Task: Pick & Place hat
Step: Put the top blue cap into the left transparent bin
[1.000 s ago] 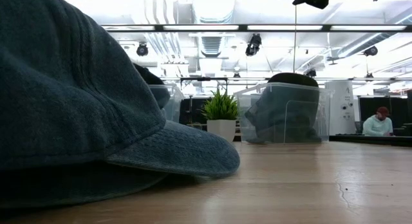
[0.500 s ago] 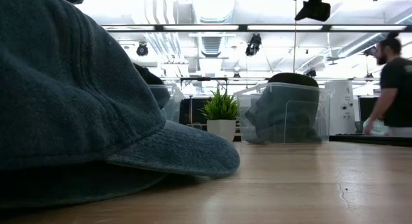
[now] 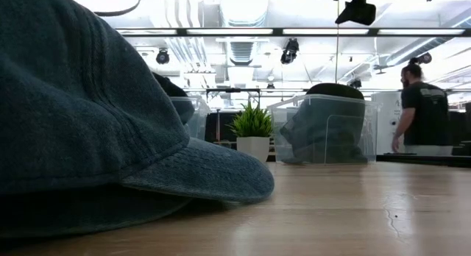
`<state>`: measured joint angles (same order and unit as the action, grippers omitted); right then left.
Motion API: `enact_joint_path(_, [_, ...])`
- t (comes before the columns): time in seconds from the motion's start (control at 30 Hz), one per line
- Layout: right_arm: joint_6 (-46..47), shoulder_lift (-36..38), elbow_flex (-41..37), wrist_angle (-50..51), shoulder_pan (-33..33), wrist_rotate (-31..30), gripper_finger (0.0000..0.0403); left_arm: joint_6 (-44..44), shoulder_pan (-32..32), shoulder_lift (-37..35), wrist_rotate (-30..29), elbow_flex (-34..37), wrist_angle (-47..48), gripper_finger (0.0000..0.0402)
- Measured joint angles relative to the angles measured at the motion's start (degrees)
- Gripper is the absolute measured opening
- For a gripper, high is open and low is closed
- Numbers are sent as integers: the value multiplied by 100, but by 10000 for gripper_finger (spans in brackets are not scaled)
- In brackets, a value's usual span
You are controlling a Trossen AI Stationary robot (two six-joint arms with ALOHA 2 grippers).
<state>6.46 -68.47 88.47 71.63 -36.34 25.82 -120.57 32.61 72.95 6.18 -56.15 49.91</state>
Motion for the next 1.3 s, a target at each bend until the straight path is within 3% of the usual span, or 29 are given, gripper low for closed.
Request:
enact_joint_path(0.23, [-44,14,0,1,0,18,270,-494,248,-4,-63,225,-244,195])
enact_joint_path(0.7, [-117,25,0,1,0,20,272,-604,244,-7,-323,333,-359,195])
enact_joint_path(1.0, [-105,25,0,-89,0,17,272,-891,251,-11,323,403,-448,195])
enact_joint_path(1.2, [-96,25,0,-89,0,17,281,-959,326,-11,-347,403,-514,195])
enact_joint_path(1.3, [-108,25,-2,-89,0,16,283,-1069,360,-11,-372,403,-521,195])
